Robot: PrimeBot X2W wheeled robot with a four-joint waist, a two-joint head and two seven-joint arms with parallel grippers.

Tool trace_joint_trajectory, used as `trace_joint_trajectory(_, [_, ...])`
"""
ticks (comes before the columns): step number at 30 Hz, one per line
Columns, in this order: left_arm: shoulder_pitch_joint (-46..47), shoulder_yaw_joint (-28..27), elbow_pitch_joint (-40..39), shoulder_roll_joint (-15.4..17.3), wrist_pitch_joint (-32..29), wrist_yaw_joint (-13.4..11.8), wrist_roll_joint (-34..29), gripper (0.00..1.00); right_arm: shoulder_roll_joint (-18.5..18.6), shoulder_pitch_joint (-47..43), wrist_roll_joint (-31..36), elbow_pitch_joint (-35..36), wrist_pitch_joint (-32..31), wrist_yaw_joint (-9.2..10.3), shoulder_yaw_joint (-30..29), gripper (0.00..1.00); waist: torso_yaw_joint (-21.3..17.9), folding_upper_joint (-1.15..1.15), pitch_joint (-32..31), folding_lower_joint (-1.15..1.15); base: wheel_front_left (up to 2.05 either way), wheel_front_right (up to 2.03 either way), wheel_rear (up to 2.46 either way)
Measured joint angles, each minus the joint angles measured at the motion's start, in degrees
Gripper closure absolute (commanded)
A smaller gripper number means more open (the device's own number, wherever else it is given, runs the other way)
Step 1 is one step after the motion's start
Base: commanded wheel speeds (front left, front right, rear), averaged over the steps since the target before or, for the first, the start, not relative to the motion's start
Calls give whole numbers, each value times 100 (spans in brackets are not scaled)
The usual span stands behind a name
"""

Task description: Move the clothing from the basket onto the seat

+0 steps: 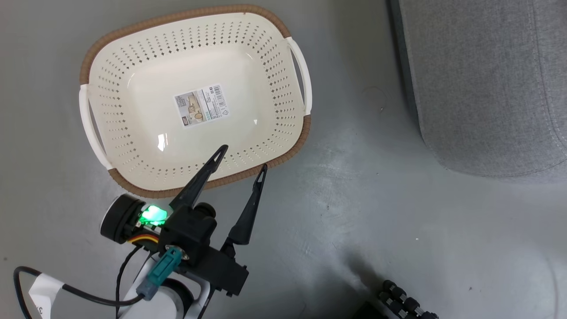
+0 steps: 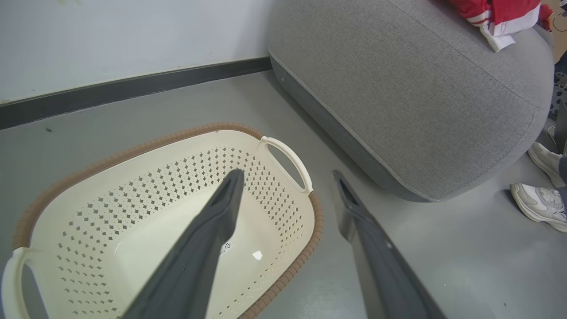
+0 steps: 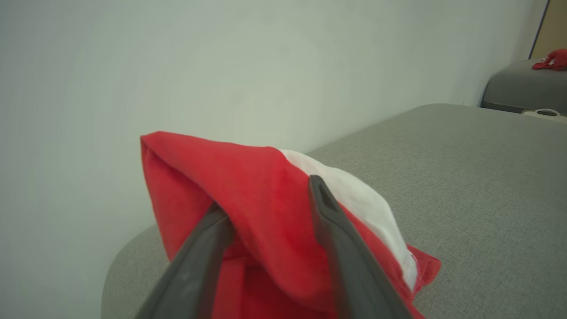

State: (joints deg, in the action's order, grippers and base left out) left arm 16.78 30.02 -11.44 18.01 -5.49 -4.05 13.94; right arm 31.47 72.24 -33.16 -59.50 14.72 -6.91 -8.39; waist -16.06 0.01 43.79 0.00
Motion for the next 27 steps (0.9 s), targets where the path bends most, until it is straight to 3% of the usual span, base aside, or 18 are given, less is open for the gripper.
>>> trace_joint_trajectory(15, [95,16,602,-320,357,-4,71,0,-40,-452,382,334,0,-15,-8,0,-38,0,-540,0,0,0,0])
trace_joint_trajectory(27, [94,-200,1466,-862,971,-89,465,0,-405,-1823,512,1606,0,-16,575,0,198,-1,-1366,-1,0,0,0])
